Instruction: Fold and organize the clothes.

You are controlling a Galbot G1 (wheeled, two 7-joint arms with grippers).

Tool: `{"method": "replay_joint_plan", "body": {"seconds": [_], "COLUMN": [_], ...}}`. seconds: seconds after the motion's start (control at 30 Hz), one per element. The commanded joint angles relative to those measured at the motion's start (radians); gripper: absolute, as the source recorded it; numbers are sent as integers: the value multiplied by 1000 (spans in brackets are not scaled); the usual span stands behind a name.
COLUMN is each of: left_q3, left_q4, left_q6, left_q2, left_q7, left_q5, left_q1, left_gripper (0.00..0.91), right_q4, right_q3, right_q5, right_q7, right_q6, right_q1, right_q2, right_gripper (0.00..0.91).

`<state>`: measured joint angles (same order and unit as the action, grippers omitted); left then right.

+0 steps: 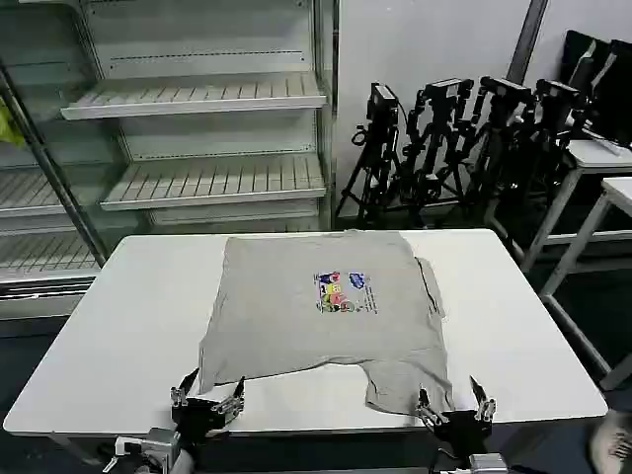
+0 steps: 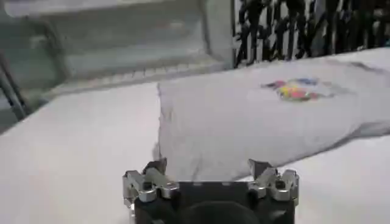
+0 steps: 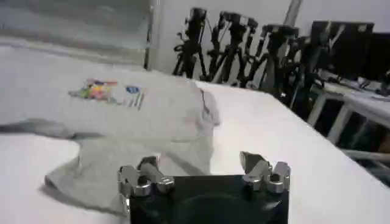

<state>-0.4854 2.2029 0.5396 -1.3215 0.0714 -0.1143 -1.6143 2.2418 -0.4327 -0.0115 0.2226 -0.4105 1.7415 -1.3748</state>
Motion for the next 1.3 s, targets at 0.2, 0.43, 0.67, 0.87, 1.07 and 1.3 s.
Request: {"method": "replay_joint_plan", "body": {"seconds": [0.2,0.43,0.67,0.87,1.07,1.3], "left_q3": [4,7,6,5,-14,-55], "left_q4": [-98,-93,-43,45,168,295], "left_q6": [37,37,36,36,36,37], "left_q2": [12,16,15,8,2,12], "left_q7": [3,3,1,1,2,-9], "left_q5": [-29,-45,-59,-62,-69,-77], "left_q1": [39,40,15,-24,-73,-93], "left_gripper": [10,10,10,10,10,10], "right_q4": [-51,-64,-28,53,221,350], "right_q3": [16,36,35,16,-14,-45], "right_q5": [9,24,44,66,84,126], "right_q7": [-7,-13,-10,-7,1,8], "right_q6": [-29,-28,-2,22,43,29], "right_q1": [-2,3,19,76,158,169], "right_q2": [-9,-12,-7,9,42,68], "right_gripper": [0,0,0,0,0,0]}}
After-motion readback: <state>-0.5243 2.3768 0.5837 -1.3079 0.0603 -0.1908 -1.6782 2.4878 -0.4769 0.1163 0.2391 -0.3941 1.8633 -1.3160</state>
